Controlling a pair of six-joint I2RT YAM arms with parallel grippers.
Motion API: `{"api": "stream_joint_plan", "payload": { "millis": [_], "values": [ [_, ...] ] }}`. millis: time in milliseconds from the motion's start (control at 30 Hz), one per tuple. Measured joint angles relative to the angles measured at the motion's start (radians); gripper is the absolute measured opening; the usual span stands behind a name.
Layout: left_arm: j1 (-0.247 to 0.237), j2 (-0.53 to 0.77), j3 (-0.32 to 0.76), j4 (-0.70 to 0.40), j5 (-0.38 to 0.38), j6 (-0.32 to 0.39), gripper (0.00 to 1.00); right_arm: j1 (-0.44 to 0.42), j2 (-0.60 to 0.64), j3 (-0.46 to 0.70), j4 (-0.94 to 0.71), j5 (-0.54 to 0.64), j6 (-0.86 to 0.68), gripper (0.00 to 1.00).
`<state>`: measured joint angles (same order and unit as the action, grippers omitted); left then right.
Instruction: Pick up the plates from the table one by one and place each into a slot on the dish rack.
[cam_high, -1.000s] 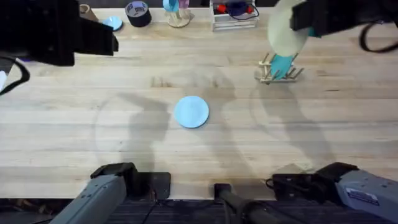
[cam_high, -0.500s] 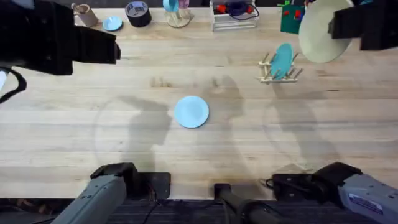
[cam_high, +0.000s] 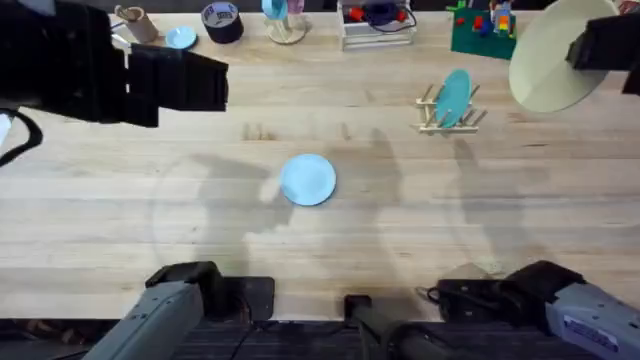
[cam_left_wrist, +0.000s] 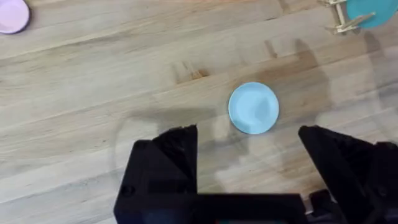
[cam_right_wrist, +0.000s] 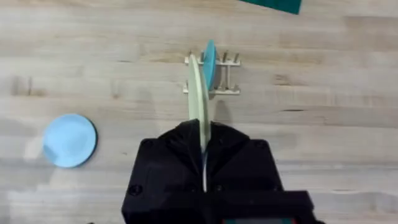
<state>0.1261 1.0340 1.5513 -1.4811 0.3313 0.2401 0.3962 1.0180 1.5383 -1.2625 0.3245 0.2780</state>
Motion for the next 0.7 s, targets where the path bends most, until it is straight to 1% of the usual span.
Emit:
{"api": "stream_joint_plan", "payload": {
  "millis": [67, 133, 267, 700],
  "values": [
    [0.0, 0.0, 0.0, 0.0, 0.0, 0.0, 0.992, 0.0, -0.001, 0.0, 0.0, 0.009, 0.016, 0.035],
    [0.0, 0.0, 0.0, 0.0, 0.0, 0.0, 0.992, 0.0, 0.0, 0.0, 0.0, 0.016, 0.028, 0.067],
    [0.0, 0.0, 0.0, 0.0, 0.0, 0.0, 0.992, 0.0, -0.001, 0.0, 0.0, 0.021, 0.04, 0.032],
    [0.0, 0.0, 0.0, 0.0, 0.0, 0.0, 0.992, 0.0, 0.0, 0.0, 0.0, 0.023, 0.041, 0.032]
  ]
}}
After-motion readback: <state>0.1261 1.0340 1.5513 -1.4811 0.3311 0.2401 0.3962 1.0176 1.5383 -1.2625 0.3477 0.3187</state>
